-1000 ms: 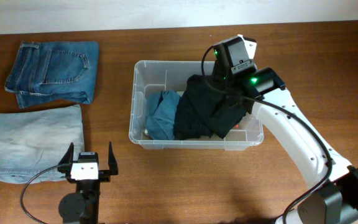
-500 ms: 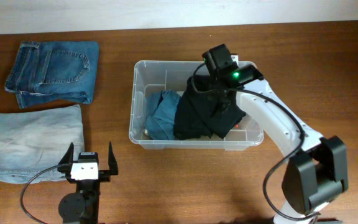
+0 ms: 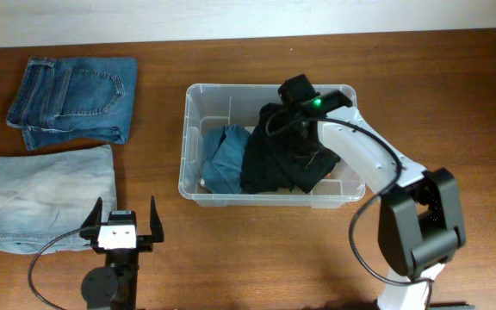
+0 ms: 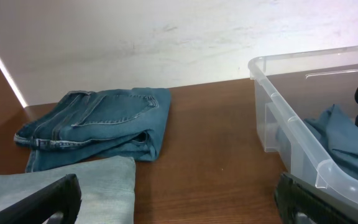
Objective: Pack container
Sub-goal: 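Lower the black item into the container's right side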
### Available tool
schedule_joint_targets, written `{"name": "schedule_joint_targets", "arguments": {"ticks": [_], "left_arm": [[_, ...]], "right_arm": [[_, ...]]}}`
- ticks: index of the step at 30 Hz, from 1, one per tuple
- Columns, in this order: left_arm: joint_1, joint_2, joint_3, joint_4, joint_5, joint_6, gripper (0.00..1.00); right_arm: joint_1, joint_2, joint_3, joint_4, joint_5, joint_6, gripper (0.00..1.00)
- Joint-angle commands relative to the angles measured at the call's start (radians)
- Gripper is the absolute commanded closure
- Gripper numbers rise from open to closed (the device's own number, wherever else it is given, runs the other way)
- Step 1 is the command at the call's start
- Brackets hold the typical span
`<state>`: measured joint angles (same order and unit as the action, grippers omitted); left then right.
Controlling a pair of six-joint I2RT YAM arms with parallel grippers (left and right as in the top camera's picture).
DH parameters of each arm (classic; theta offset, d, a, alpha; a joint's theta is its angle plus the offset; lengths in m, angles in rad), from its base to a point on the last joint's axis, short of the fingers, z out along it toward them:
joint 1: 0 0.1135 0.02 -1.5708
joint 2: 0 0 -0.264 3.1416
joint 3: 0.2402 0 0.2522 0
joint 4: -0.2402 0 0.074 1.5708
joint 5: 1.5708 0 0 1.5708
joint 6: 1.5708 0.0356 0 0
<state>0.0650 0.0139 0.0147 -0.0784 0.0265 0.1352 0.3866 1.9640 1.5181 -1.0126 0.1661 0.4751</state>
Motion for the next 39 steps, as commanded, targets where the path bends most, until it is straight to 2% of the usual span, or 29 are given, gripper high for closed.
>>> {"name": "schedule_joint_targets", "arguments": {"ticks": [1, 11, 20, 26, 29, 34, 39], "left_arm": [[-0.003, -0.008, -0.006, -0.002, -0.004, 0.013, 0.01], [-0.003, -0.008, -0.006, -0.002, -0.004, 0.013, 0.01], [-0.003, -0.008, -0.006, -0.002, -0.004, 0.013, 0.01], [-0.003, -0.008, -0.006, -0.002, -0.004, 0.013, 0.01], [-0.003, -0.008, -0.006, -0.002, -0.004, 0.013, 0.01], [-0.003, -0.008, -0.006, -0.002, -0.004, 0.013, 0.01], [-0.003, -0.008, -0.006, -0.002, -0.004, 0.013, 0.01]], "right_arm": [[-0.002, 0.046, -0.017, 0.007, -0.017, 0.015, 0.93], [-0.002, 0.062, -0.026, -0.031, -0.104, 0.016, 0.92], [-0.001, 0.045, -0.024, -0.098, -0.127, 0.069, 0.96], [-0.001, -0.029, 0.082, -0.1, -0.091, 0.052, 0.96], [-0.001, -0.073, 0.169, -0.098, -0.056, 0.006, 0.94], [-0.002, -0.09, 0.249, -0.053, 0.006, -0.065, 0.8], [-0.002, -0.045, 0.247, 0.012, 0.003, -0.077, 0.79]]}}
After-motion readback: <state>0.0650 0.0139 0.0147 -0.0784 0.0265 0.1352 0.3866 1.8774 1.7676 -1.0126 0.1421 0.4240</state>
